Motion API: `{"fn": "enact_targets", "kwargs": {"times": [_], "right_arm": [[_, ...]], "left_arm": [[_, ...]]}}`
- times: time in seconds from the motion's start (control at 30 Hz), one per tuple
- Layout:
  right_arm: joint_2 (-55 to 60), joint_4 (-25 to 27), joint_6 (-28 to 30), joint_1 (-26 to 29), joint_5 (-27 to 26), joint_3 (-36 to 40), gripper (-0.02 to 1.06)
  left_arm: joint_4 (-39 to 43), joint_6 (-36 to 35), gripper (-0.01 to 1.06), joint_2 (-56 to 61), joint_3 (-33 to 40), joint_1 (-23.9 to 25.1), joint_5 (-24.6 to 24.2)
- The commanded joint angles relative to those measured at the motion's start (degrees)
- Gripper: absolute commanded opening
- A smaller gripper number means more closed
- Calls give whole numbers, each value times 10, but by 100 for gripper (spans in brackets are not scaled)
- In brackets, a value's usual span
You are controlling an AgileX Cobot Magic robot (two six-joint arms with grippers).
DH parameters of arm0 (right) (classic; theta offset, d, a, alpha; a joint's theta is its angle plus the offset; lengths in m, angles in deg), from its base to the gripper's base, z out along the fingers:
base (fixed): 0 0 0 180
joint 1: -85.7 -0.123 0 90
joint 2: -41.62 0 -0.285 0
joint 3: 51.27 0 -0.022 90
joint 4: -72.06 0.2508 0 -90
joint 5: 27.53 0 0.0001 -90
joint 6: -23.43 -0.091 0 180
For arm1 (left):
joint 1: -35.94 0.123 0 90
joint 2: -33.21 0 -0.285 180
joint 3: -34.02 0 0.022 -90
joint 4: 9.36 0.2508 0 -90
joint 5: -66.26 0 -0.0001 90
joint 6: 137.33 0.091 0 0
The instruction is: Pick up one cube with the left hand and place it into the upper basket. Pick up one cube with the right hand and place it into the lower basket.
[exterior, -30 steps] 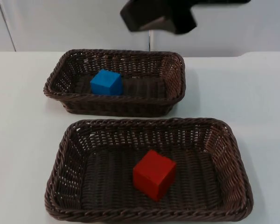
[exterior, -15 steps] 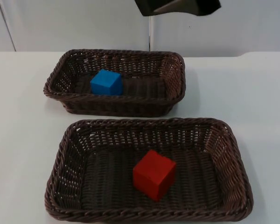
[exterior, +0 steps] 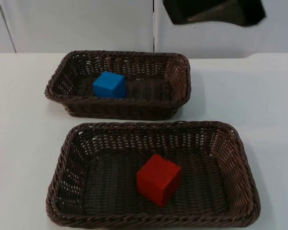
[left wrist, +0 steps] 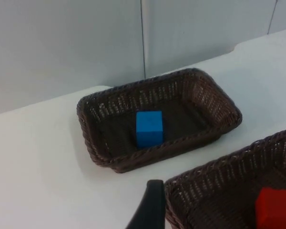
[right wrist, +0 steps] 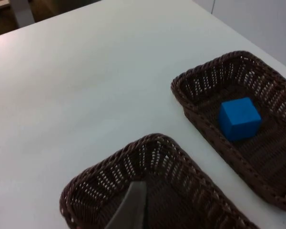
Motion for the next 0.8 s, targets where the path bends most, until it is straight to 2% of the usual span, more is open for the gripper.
{"fn": "enact_targets", "kwargs": {"times": [0.0,0.2,0.37,0.53,0.77], "right_arm": [[-19,0,1,-4,-13,20,84],[-67,0,1,-4,-14,68,84],[-125,0,1,-4,-15,113,84],[-181,0,-1,-4,-18,148,84],[-283,3,-2,-4,-15,197,84]], "left_arm": [[-11,6,78,28,3,-2,-1],[-17,10,78,102,3,-2,-53],[-12,10,78,163,3,-2,-127],[-10,11,78,200,6,-2,-161],[-4,11,78,257,61,-2,-167]]}}
